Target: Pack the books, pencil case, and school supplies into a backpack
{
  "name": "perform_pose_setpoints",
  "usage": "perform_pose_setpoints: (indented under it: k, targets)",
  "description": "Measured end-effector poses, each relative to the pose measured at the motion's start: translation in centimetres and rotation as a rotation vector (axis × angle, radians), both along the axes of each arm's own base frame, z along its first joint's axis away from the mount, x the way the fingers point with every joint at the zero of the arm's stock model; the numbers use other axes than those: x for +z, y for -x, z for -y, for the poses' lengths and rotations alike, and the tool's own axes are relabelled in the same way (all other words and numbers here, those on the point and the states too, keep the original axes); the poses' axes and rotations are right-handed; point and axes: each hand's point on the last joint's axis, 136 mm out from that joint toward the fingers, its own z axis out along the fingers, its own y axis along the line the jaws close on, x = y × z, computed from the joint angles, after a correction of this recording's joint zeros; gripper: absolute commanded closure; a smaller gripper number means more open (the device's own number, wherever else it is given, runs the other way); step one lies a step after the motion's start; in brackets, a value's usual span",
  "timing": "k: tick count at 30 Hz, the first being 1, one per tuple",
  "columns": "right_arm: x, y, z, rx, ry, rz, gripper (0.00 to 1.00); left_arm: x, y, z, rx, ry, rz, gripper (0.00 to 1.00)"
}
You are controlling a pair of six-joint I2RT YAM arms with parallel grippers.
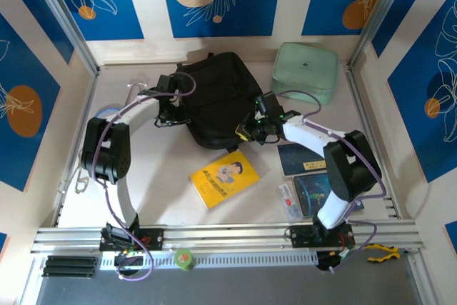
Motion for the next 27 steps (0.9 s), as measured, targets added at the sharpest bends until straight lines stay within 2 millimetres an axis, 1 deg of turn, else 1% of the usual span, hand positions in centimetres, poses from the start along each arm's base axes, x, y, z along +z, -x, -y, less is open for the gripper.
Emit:
perform_pose_setpoints:
  k: [3, 5, 6, 8, 9, 10, 12, 14, 15, 18, 20, 24, 26, 27]
  targets:
    - [-0.6, -0.2, -1.4, 0.022, 0.003, -0.010, 1.00, 0.0, -0.2, -1.7, 0.049, -0.027, 0.004, 0.64]
    - [-1.1, -0.6, -2.5, 0.033, 0.006, -0.021, 1.00, 0.4, 0.2, -2.9, 0.079, -0.043, 0.010, 0.52]
    - [-1.3, -1.1, -3.2, 0.041, 0.007, -0.024, 1.00, 0.8, 0.6, -3.4, 0.096, -0.047, 0.015, 0.47]
    - [-1.6, -2.0, -4.7, 0.057, 0.007, -0.021, 1.00, 2.1, 1.4, -4.2, 0.122, -0.053, 0.035, 0.41]
    - [-1.7, -2.5, -5.6, 0.067, 0.005, -0.016, 0.97, 3.0, 1.8, -4.5, 0.131, -0.052, 0.053, 0.38]
    - [-1.7, -3.0, -6.4, 0.077, 0.003, -0.008, 0.92, 4.0, 2.1, -4.7, 0.138, -0.048, 0.073, 0.35]
    - [-1.6, -3.8, -8.1, 0.101, -0.005, 0.006, 0.77, 6.0, 2.8, -5.0, 0.155, -0.036, 0.119, 0.29]
    - [-1.3, -4.2, -9.3, 0.130, -0.004, 0.021, 0.64, 7.7, 3.4, -5.2, 0.161, -0.024, 0.161, 0.22]
    - [-1.1, -4.2, -9.6, 0.143, -0.001, 0.025, 0.58, 8.5, 3.8, -5.2, 0.163, -0.017, 0.178, 0.19]
    - [-0.4, -3.4, -9.5, 0.181, 0.030, 0.034, 0.43, 9.5, 4.7, -5.2, 0.153, -0.004, 0.204, 0.14]
    - [0.4, -2.4, -8.6, 0.198, 0.055, 0.054, 0.40, 9.8, 5.3, -4.9, 0.134, 0.015, 0.207, 0.12]
    - [2.6, 1.9, -5.2, 0.233, 0.106, 0.085, 0.37, 10.1, 6.2, -4.2, 0.097, 0.055, 0.214, 0.09]
    - [3.2, 4.2, -3.9, 0.248, 0.127, 0.095, 0.36, 10.3, 6.4, -4.0, 0.087, 0.066, 0.218, 0.06]
    - [3.1, 5.6, -3.4, 0.262, 0.137, 0.095, 0.36, 10.4, 6.4, -3.9, 0.085, 0.070, 0.222, 0.03]
